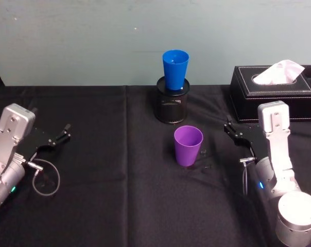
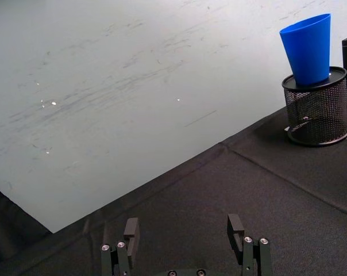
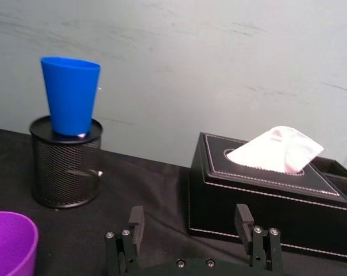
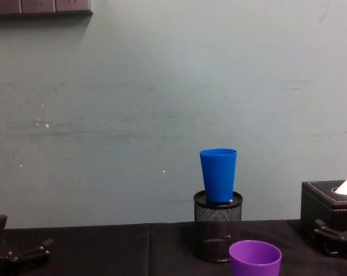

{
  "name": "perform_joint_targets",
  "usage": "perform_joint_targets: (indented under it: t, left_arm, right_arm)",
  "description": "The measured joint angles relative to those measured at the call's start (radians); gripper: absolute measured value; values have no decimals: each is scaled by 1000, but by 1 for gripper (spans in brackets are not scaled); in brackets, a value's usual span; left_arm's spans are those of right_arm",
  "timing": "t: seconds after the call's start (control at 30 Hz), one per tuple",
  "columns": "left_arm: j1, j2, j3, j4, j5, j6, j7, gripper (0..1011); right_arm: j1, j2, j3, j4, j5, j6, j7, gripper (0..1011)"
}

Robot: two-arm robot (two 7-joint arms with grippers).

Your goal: Pick up one cup with a gripper and tap it against the other cup.

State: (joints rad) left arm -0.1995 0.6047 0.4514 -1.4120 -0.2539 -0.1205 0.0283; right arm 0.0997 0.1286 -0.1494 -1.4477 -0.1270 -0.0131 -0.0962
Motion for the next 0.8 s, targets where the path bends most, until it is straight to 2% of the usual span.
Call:
perform_joint_targets:
  t: [0.8]
  left_arm:
    - [0, 0, 0, 0, 0, 0, 0, 1000]
  right_arm:
    - [1, 0, 0, -1, -1, -2, -3, 1003]
